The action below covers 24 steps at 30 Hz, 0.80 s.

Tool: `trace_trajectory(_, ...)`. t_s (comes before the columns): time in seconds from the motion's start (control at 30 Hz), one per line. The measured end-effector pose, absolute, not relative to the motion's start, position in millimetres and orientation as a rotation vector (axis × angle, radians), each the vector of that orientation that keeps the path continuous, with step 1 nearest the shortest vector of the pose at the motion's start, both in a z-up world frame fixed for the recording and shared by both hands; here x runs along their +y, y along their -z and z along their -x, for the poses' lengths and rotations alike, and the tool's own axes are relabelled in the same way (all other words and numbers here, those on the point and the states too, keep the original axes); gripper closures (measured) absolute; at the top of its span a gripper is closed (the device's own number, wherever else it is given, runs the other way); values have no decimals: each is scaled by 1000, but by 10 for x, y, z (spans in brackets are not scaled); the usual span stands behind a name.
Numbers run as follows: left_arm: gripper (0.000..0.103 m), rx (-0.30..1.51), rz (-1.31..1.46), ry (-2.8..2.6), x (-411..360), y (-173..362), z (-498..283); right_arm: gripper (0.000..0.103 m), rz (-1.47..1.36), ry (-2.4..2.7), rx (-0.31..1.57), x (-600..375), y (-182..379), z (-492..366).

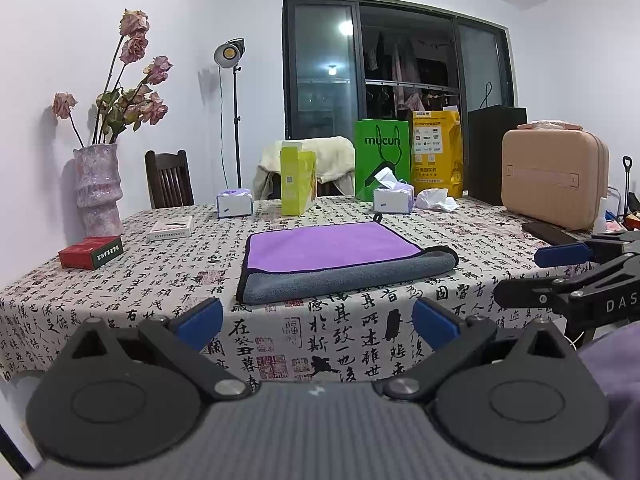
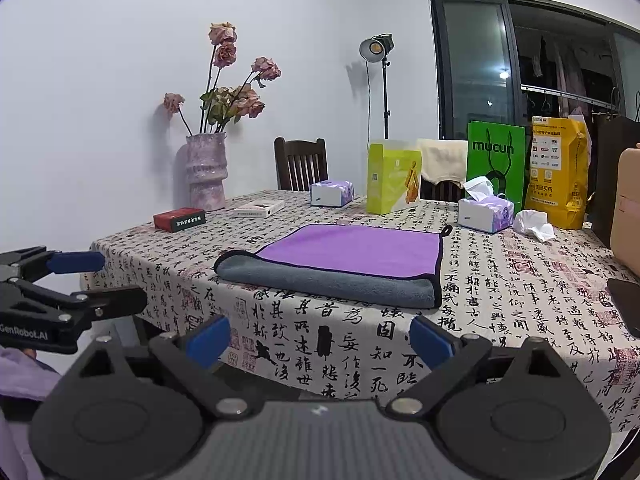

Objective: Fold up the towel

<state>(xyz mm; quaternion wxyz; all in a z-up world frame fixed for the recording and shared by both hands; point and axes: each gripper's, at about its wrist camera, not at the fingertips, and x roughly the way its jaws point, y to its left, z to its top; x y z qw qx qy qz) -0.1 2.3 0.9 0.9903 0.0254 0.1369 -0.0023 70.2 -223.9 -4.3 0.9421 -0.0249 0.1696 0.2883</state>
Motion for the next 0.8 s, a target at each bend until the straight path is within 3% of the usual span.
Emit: trace_trajectory(0.8,0,277,-53,3,3,14,-9,6,53,-584,352,-2214,55,-721)
